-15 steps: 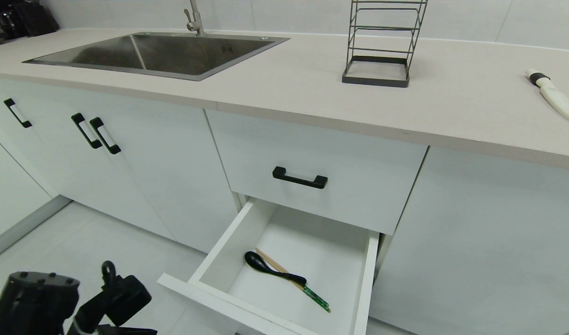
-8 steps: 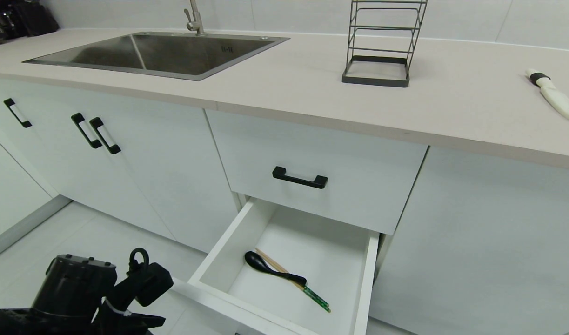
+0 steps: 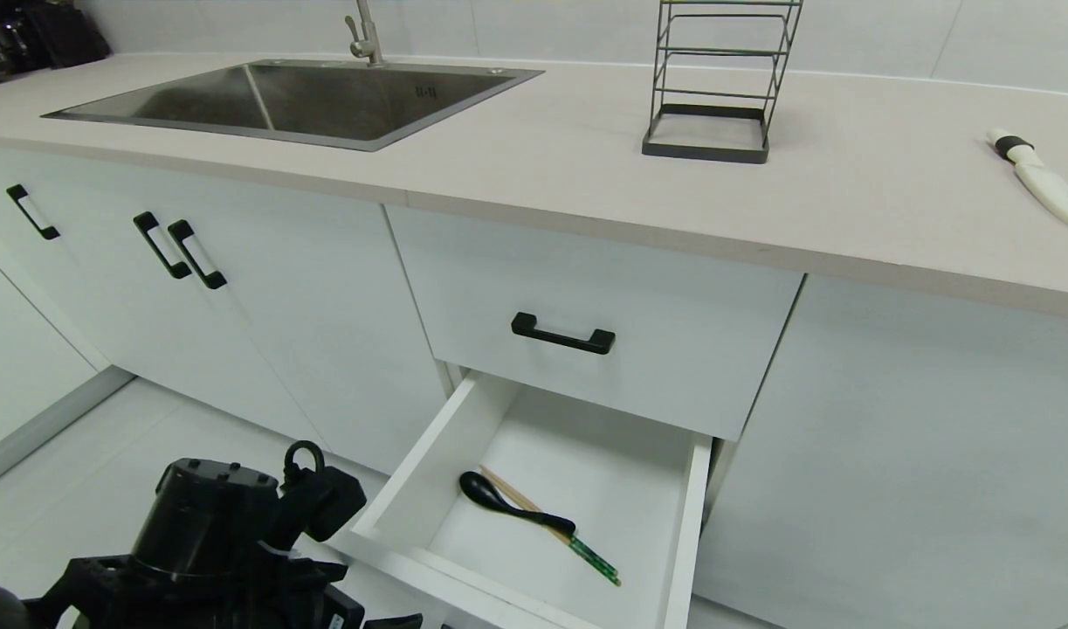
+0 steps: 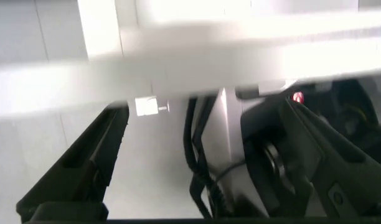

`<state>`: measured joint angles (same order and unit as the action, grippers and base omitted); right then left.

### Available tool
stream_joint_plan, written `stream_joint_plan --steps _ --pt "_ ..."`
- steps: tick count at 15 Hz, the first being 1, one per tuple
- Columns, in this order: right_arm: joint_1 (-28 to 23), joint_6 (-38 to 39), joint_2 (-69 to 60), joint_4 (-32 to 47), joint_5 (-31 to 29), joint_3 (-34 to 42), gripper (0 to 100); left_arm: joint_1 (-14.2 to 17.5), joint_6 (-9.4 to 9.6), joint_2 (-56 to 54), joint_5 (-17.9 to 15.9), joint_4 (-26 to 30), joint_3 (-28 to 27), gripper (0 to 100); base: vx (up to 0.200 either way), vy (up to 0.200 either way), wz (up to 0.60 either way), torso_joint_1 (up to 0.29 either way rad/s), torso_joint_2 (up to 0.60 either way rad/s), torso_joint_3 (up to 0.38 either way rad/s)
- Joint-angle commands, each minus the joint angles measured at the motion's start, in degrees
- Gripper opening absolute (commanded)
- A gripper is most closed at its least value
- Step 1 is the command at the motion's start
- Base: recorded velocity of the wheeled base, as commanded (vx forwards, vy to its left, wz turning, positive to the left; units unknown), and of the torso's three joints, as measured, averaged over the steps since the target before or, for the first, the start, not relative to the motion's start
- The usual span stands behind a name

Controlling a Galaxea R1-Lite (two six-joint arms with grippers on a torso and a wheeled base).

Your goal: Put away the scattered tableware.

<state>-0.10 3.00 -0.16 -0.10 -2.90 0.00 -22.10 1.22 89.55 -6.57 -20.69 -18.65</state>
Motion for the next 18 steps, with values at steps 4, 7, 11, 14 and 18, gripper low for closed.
stream_joint_plan --steps 4,7,11,14,18 --pt "0.0 0.0 0.2 -0.1 0.0 0.0 100 0.0 0.01 2.2 0.8 -4.4 -0.1 100 0.000 0.000 0.00 0.000 0.00 0.000" --pt "0.0 0.0 0.2 -0.1 0.0 0.0 100 0.0 0.01 4.8 0.8 -9.5 -0.1 100 0.000 0.000 0.00 0.000 0.00 0.000" --pt "0.0 0.0 0.2 0.0 0.0 0.0 100 0.0 0.01 9.0 0.8 -17.9 0.2 100 0.000 0.000 0.00 0.000 0.00 0.000" --pt "0.0 0.0 0.2 -0.1 0.0 0.0 100 0.0 0.19 12.2 0.8 -24.2 -0.1 100 0.000 0.000 0.00 0.000 0.00 0.000" --pt "0.0 0.0 0.2 0.0 0.0 0.0 100 0.0 0.54 13.9 0.9 -28.6 -0.9 100 0.000 0.000 0.00 0.000 0.00 0.000"
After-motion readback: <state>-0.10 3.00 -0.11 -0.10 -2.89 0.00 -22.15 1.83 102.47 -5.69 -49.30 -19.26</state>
